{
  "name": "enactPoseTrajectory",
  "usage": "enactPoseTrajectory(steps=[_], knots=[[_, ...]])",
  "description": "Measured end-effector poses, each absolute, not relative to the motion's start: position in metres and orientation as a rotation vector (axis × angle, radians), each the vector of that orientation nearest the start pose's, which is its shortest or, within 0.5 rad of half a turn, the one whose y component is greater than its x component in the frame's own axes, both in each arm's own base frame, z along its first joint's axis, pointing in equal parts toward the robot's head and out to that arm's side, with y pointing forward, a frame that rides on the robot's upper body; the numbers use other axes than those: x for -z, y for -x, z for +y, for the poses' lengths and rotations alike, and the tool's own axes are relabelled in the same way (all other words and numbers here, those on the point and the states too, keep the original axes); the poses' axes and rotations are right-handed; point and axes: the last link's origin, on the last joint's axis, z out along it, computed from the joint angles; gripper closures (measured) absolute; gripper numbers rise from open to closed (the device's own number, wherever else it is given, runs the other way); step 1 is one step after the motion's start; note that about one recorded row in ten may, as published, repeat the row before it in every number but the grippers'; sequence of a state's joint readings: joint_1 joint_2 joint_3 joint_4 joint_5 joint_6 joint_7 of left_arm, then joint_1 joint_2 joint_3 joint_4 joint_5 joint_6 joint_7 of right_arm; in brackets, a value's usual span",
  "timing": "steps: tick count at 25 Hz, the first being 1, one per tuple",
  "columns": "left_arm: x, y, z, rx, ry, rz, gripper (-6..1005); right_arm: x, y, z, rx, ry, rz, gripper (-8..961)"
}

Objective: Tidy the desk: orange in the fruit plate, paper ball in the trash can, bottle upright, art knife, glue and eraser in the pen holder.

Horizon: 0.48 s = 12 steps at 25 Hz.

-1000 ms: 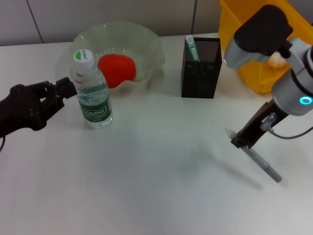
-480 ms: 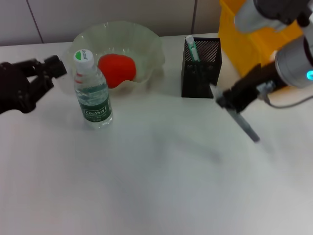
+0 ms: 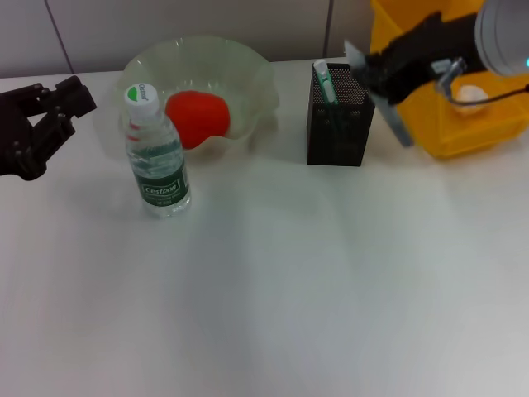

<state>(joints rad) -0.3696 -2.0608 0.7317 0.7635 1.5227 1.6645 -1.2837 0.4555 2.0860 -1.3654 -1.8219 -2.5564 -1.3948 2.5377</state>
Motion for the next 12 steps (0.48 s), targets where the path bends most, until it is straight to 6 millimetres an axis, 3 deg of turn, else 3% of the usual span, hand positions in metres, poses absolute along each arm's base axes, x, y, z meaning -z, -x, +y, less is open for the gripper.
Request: enactPoseTrajectory(steps=[12], knots=[[-0.061, 0.256, 0.314, 1.154, 2.341, -0.375, 859, -0.087, -0.124, 0.374, -0.217, 2.320, 0.413, 820]])
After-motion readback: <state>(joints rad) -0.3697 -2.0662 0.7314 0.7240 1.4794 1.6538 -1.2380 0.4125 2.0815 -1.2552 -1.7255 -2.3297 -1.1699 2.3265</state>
